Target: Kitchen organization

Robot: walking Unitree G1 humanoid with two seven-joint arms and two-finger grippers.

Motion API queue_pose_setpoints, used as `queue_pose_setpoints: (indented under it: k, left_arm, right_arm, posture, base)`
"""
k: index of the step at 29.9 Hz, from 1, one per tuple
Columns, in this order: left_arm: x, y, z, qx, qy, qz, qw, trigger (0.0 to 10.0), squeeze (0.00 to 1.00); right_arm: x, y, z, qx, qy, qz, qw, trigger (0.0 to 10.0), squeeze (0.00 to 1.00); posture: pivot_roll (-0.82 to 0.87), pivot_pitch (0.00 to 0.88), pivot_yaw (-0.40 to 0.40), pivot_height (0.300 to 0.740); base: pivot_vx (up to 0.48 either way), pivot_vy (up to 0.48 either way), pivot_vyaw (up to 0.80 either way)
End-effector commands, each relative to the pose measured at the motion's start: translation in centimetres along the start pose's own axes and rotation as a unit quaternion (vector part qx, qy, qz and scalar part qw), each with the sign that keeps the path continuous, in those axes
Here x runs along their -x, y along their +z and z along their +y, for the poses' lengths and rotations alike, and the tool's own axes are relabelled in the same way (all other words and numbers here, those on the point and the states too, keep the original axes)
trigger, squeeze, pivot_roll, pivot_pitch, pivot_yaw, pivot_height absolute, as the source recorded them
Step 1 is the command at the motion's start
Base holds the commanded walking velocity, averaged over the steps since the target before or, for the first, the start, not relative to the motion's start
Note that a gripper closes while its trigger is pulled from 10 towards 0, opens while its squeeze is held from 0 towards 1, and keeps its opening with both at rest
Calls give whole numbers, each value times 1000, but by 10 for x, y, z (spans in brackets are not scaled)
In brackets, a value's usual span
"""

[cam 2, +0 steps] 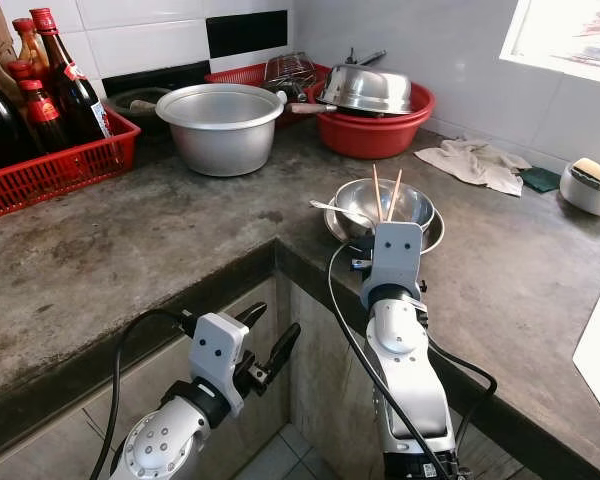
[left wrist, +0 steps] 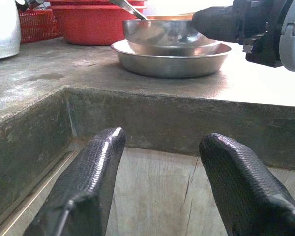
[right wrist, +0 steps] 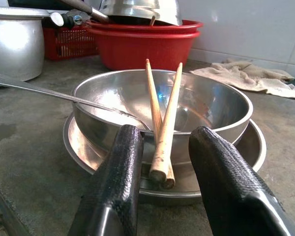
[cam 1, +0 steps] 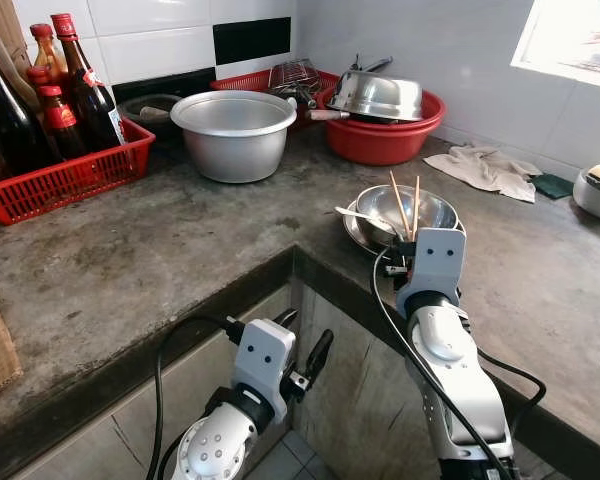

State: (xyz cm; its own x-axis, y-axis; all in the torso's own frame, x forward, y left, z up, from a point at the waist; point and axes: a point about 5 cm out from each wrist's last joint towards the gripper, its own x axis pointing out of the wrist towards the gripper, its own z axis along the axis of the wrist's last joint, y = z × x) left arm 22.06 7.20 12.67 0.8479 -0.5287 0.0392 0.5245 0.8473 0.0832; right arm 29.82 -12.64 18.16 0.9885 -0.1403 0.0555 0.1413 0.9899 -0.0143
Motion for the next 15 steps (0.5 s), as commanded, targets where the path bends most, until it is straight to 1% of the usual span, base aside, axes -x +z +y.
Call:
queue_pose_setpoints:
  k: [1,13,14,15]
  left_arm:
    - [-1,-1,0,-2,1,0,1000,10000,0]
    - [-1,-1,0,-2,1,0,1000,10000,0]
    - [-1,-1,-1,-2,0,0,1000,10000,0]
    - [-1,-1,-1,-3,0,0,1000,10000,0]
  right_arm:
    - [-2,5,1,1,2,-7,1000,10000,0]
    - [-3,9,2,-1,5,-13,1000,10000,0]
    - [-3,9,3,-1,6,-13,1000,6863,0]
    - [-3,9,3,-1,6,-13,1000,6863,0]
  posture:
    - [89,23,-65,740]
    - [87,16,-63,740]
    - [87,16,-63,740]
    - [87,16,-63,740]
  base:
    - [0,0,0]
    - [0,0,0]
    - [0,0,0]
    - [0,0,0]
